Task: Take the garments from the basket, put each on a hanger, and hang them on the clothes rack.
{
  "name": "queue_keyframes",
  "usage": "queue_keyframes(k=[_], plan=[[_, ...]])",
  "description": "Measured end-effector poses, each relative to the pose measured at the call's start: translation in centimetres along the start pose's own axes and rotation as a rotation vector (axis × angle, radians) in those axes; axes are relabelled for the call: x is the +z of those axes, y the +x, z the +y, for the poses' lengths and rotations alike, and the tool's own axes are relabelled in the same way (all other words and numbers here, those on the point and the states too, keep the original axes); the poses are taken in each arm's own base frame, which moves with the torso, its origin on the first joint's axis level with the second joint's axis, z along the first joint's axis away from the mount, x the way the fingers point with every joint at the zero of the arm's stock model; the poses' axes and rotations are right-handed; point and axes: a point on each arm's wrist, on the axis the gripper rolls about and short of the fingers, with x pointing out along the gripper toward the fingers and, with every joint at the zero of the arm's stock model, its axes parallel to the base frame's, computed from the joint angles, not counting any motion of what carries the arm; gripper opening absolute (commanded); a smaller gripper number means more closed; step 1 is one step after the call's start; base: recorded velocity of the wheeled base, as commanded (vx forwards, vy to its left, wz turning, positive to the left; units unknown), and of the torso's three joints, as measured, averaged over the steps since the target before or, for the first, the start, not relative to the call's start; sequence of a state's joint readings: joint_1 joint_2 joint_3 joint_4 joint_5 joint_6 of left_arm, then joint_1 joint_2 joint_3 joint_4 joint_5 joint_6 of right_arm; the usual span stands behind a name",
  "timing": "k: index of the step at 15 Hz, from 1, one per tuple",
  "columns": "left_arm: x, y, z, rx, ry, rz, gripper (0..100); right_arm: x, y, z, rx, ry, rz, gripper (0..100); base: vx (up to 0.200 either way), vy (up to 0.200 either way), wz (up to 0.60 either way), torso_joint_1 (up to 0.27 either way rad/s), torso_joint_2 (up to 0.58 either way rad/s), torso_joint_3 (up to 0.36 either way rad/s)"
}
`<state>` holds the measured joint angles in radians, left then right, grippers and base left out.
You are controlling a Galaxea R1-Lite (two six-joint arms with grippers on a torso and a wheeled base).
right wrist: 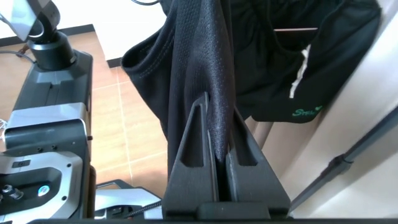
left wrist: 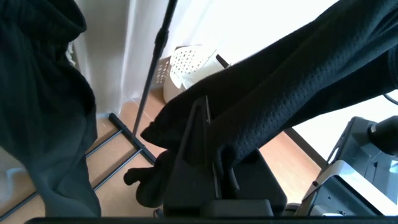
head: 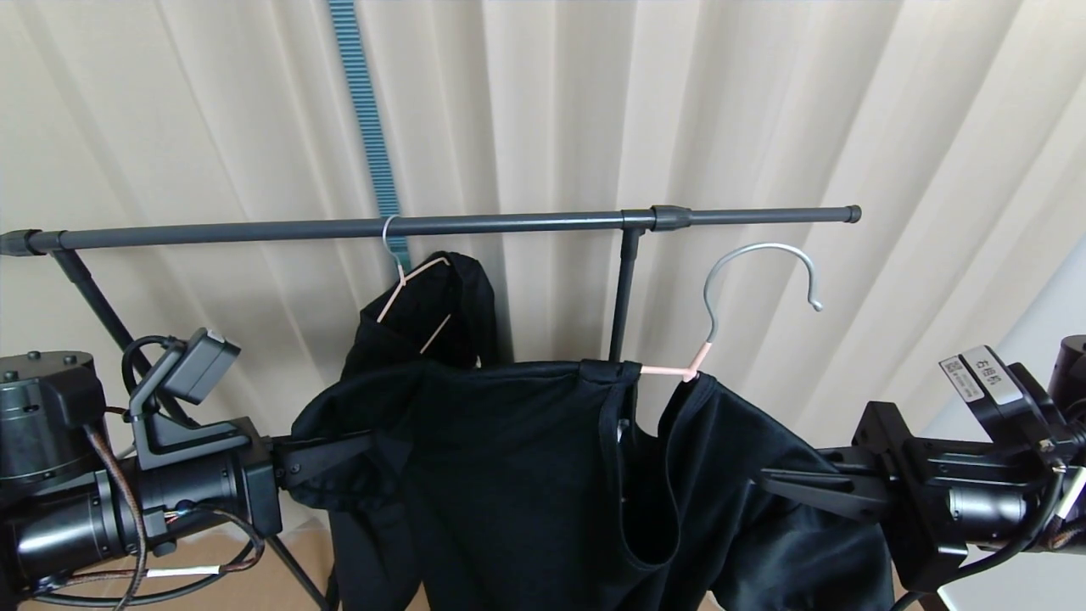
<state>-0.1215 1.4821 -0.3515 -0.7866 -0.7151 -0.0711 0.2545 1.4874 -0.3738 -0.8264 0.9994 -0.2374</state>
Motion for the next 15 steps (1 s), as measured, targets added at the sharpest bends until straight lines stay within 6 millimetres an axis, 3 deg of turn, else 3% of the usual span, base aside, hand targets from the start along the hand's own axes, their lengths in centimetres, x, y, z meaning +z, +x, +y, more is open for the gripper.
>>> queue_keyframes(k=[15], plan=[[0.7, -1.2, 1.9, 0.094, -0.016, -0.043, 0, 0.2, -1.1, -1.0, -0.051, -0.004, -0.013, 0, 0.0, 0.0, 0.0, 0.0, 0.0, 0.0]])
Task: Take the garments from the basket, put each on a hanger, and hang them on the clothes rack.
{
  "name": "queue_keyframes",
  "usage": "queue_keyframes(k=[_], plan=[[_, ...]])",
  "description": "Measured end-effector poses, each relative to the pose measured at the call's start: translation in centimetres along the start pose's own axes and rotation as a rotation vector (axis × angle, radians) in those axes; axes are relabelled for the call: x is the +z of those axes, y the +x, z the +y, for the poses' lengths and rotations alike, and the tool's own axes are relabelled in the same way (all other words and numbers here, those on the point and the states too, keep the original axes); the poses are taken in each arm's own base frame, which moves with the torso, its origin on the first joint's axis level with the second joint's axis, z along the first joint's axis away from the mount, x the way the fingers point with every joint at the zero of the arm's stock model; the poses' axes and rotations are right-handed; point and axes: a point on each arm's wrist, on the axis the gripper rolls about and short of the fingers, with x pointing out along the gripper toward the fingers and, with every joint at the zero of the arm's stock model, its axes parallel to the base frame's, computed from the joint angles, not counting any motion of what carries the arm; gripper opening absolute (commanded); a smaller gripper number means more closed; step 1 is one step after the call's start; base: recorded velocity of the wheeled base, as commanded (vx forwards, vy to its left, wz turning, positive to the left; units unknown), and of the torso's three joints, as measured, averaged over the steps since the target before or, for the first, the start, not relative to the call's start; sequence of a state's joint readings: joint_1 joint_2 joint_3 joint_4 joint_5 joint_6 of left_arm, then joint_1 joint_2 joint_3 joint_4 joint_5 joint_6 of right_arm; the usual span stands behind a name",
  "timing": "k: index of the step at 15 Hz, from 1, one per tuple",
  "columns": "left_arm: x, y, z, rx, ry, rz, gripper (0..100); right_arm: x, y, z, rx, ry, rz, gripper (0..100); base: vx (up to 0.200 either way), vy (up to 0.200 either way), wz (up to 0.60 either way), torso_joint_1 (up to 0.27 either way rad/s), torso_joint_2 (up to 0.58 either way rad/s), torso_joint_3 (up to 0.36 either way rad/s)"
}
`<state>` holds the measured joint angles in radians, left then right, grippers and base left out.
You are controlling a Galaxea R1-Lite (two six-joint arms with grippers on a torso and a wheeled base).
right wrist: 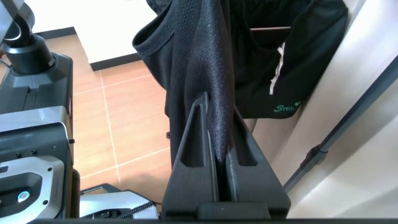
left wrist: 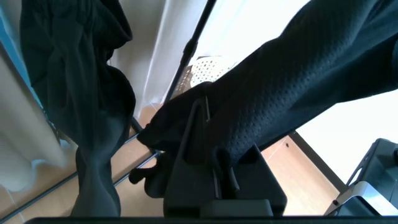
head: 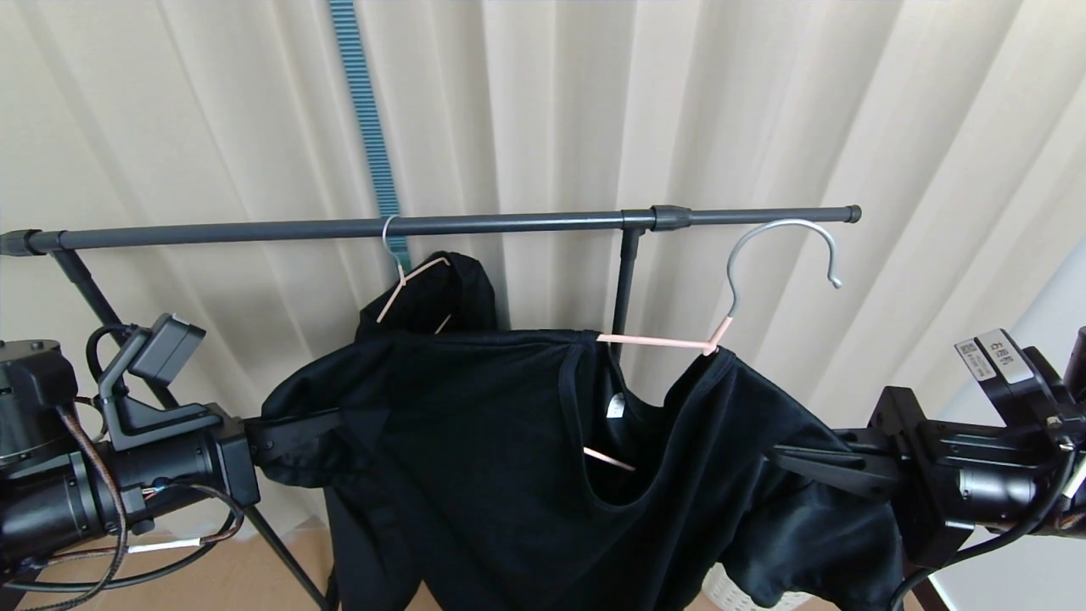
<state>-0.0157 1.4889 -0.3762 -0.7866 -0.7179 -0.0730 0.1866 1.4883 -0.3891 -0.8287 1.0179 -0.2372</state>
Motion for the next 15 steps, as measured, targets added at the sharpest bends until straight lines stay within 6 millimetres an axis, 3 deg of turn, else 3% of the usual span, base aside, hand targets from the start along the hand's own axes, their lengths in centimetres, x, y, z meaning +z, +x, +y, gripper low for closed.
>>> queue_keyframes(k=[15], plan=[[0.07, 0.0, 0.71, 0.023, -0.011, -0.001, 0, 0.25, -0.76, -0.68, -0.005, -0.006, -0.017, 0, 0.0, 0.0, 0.0, 0.0, 0.0, 0.0]])
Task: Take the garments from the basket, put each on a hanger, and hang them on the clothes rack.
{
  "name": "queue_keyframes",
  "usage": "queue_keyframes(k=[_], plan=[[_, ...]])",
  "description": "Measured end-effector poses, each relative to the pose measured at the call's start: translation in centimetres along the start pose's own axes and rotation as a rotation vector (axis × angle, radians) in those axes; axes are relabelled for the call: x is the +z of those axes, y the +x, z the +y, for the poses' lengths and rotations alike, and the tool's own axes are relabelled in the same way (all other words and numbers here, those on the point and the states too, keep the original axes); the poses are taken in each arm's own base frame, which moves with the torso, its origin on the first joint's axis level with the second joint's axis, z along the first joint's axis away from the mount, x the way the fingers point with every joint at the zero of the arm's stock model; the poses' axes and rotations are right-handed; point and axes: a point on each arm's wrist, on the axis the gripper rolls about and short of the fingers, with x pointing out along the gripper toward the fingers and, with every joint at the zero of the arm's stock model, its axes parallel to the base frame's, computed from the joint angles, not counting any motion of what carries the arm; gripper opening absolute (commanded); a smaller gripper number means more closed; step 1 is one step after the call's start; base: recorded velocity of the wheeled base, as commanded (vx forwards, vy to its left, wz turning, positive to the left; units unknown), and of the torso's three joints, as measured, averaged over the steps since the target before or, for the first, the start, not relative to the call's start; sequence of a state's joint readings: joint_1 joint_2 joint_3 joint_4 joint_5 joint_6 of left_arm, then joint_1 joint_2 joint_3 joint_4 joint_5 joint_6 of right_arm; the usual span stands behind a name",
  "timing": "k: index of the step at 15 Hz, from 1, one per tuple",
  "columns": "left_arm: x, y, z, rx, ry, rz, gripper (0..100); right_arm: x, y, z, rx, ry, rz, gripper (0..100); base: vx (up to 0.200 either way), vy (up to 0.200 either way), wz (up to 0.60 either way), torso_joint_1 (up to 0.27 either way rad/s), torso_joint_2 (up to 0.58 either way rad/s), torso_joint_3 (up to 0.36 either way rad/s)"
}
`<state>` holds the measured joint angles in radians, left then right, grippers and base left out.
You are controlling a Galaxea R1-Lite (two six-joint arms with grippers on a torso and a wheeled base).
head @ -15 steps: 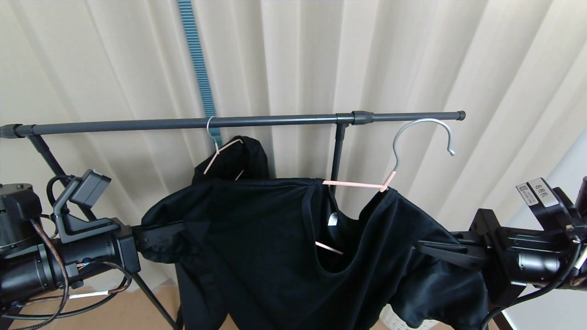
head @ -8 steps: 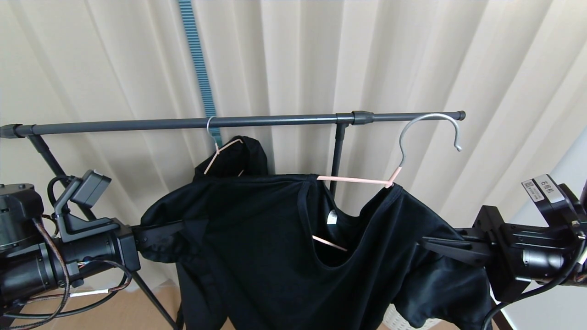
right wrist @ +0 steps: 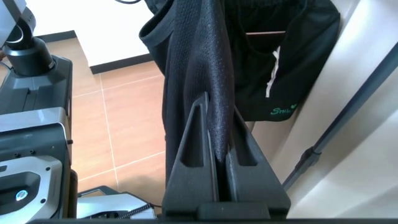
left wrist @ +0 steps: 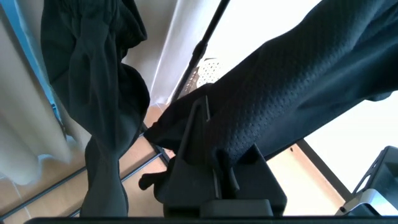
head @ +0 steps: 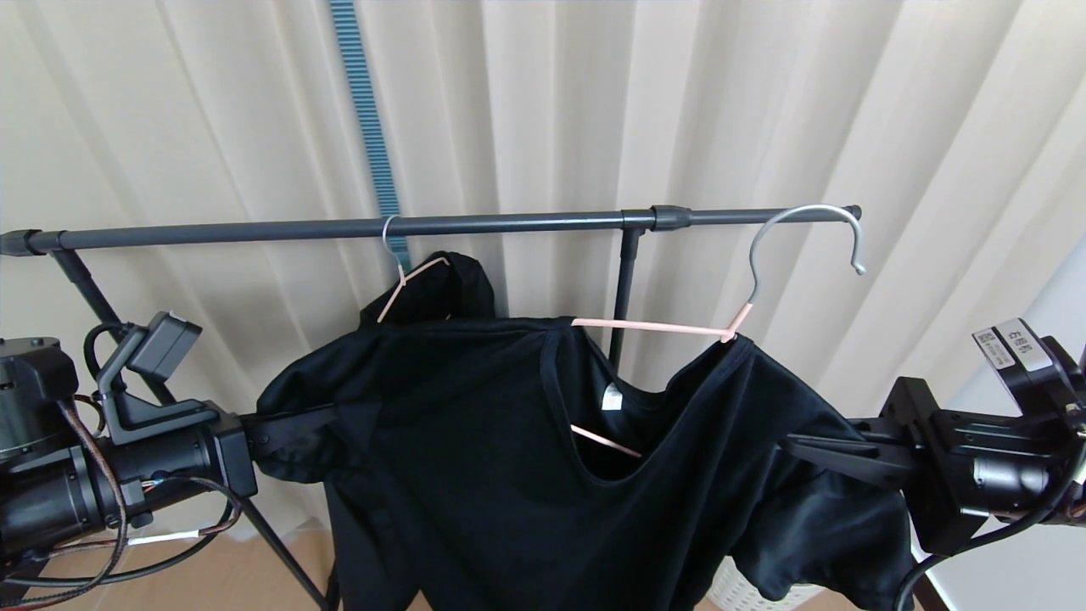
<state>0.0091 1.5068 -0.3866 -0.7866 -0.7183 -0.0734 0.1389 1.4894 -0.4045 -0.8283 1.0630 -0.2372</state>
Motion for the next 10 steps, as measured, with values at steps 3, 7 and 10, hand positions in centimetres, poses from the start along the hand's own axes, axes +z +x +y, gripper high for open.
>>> queue_keyframes(k=[3, 7, 10], plan=[[-0.03, -0.02, 0.02, 0.002, -0.001, 0.001, 0, 0.03, -0.03, -0.08, -0.002, -0.001, -0.001, 0, 0.0, 0.0, 0.0, 0.0, 0.0, 0.0], [-0.07, -0.03, 0.08, 0.004, -0.001, 0.002, 0, -0.06, -0.08, -0.24, -0.007, 0.003, 0.001, 0, 0.0, 0.0, 0.0, 0.0, 0.0, 0.0], [-0.18, -0.09, 0.06, 0.005, 0.029, 0.003, 100, -0.14, -0.05, -0.29, -0.007, 0.007, 0.003, 0, 0.0, 0.0, 0.0, 0.0, 0.0, 0.0]])
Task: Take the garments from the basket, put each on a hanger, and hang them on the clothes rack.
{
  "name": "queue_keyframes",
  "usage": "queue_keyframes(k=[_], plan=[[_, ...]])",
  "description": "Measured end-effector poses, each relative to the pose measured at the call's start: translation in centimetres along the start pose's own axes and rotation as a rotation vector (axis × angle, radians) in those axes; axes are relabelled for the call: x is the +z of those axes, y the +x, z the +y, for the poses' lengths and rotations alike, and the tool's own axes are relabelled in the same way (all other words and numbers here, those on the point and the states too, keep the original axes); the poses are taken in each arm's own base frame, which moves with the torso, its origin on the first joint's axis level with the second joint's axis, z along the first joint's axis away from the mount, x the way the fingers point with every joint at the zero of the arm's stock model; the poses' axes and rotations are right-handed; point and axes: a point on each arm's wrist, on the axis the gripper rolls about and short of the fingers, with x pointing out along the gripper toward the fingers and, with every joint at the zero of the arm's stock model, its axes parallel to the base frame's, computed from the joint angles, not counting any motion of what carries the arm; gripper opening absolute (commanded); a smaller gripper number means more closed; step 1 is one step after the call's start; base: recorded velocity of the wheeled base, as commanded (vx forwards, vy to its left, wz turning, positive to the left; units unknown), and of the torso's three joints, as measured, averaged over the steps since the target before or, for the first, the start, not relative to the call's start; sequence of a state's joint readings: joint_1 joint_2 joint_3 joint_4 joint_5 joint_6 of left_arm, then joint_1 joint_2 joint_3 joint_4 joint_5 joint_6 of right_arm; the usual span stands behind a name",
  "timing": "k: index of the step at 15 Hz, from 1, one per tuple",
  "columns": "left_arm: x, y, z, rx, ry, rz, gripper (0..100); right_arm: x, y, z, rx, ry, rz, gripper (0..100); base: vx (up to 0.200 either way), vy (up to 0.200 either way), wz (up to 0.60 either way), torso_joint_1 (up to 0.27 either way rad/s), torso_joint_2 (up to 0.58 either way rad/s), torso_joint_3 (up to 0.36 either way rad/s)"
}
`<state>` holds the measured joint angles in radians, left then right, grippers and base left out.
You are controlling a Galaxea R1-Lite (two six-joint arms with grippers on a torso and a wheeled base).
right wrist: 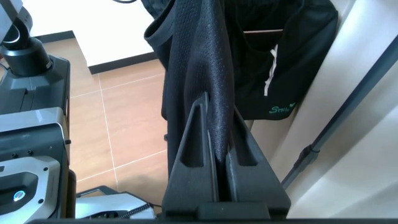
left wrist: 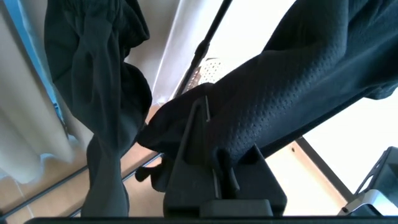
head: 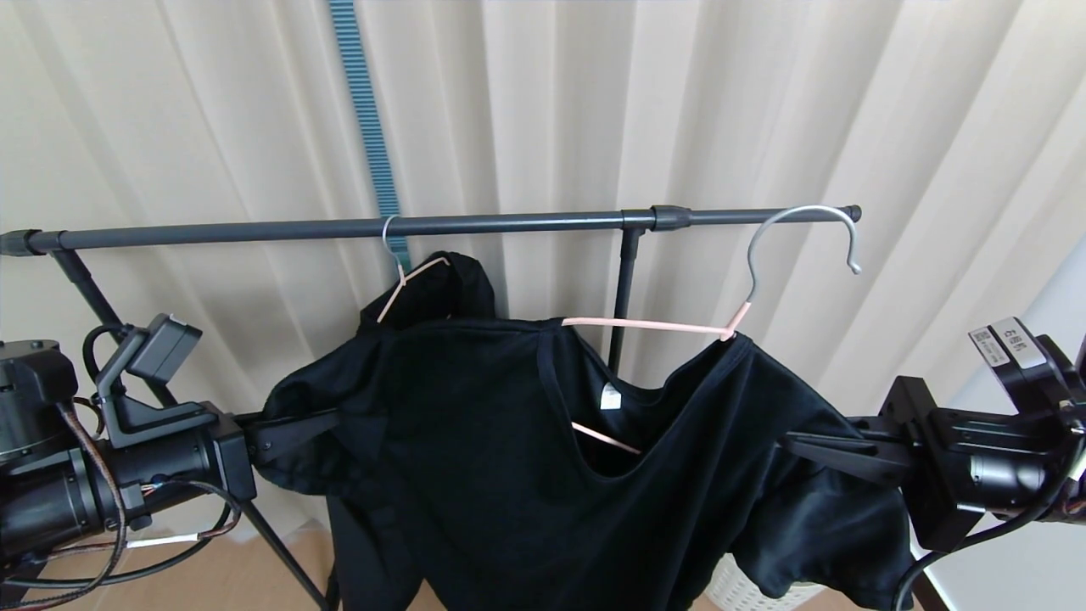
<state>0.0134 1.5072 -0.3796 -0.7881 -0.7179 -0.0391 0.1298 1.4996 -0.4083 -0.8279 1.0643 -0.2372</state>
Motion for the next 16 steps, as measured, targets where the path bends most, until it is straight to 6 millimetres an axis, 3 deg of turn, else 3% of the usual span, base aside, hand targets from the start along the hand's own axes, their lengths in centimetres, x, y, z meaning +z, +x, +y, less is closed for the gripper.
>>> queue_keyframes(k=[8, 12, 16], plan=[[1.3, -0.6, -0.9, -0.016, -0.031, -0.049, 100, -1.0, 0.7, 0.0, 0.027, 0.036, 0.024, 0, 0.0, 0.0, 0.0, 0.0, 0.0, 0.0], [3.6, -0.9, -3.5, -0.104, -0.033, -0.101, 100, -1.8, 1.7, 0.6, 0.08, 0.065, 0.046, 0, 0.0, 0.0, 0.0, 0.0, 0.0, 0.0], [6.8, -0.9, -6.3, -0.181, -0.018, 0.007, 100, -2.6, 3.1, 1.9, 0.164, 0.073, 0.074, 0, 0.0, 0.0, 0.0, 0.0, 0.0, 0.0]])
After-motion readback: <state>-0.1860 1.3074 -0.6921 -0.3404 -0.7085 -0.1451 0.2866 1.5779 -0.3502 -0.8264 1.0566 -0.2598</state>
